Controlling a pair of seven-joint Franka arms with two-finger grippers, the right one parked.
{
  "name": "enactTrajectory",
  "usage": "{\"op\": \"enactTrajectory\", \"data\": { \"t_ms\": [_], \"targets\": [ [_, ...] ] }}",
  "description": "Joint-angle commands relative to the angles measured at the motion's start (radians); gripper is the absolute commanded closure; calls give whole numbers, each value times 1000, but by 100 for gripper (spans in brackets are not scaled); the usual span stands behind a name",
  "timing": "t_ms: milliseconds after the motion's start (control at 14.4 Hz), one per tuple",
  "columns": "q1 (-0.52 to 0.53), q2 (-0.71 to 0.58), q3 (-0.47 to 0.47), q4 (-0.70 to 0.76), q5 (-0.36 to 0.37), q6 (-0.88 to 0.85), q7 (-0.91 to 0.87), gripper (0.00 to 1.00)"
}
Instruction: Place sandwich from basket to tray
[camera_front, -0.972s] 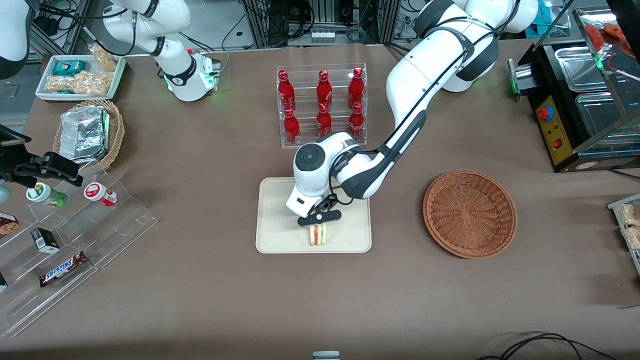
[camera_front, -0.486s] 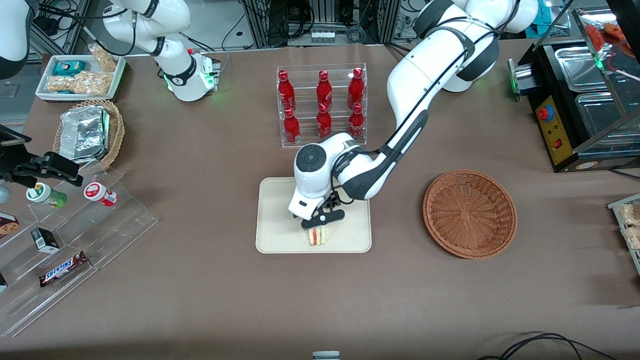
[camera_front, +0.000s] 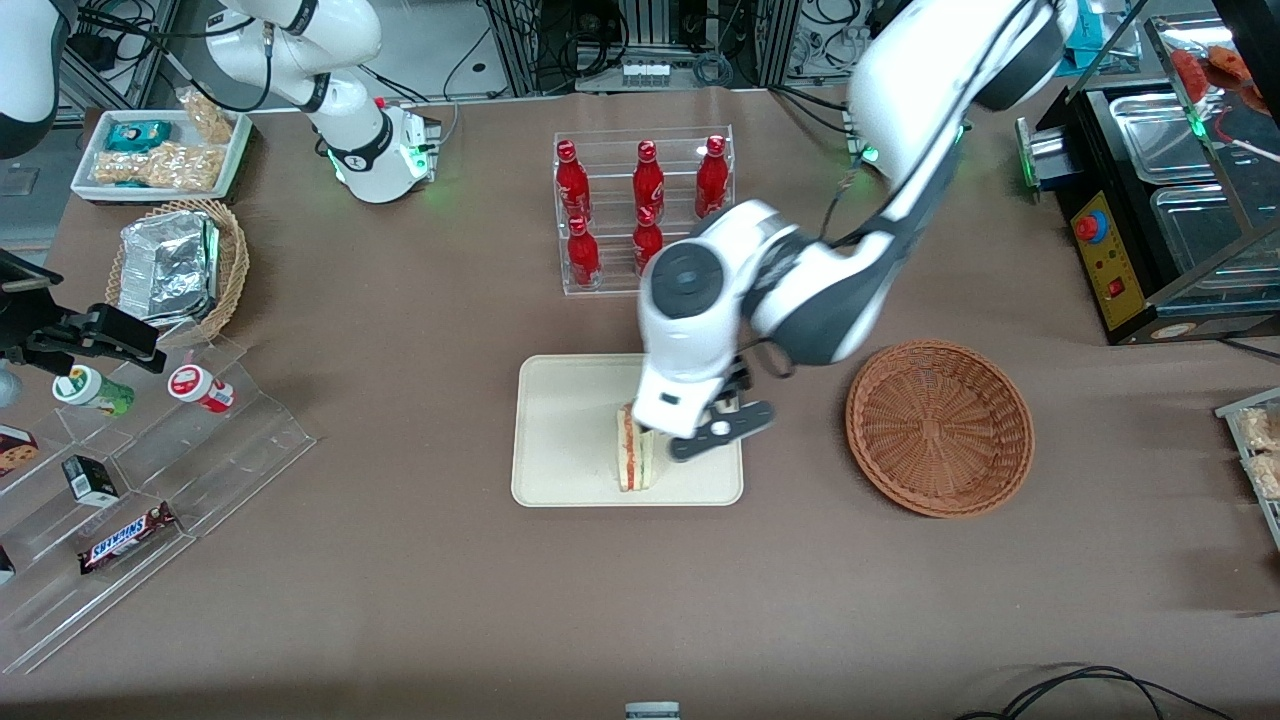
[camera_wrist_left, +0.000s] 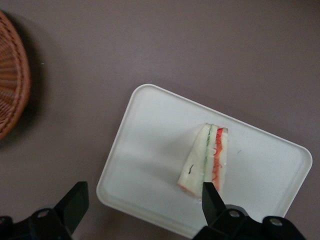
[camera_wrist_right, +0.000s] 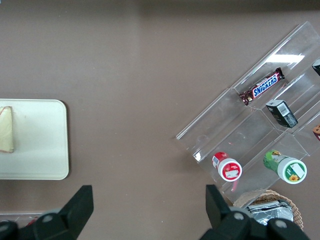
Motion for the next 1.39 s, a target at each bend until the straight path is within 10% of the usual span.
{"op": "enactTrajectory", "data": {
  "t_ms": [0, 556, 1319],
  "targets": [
    [94, -132, -8, -50, -97, -138, 125, 0],
    [496, -469, -3, -251, -211, -562, 754, 0],
    [739, -646, 3, -380, -188, -557, 920, 0]
  ]
}}
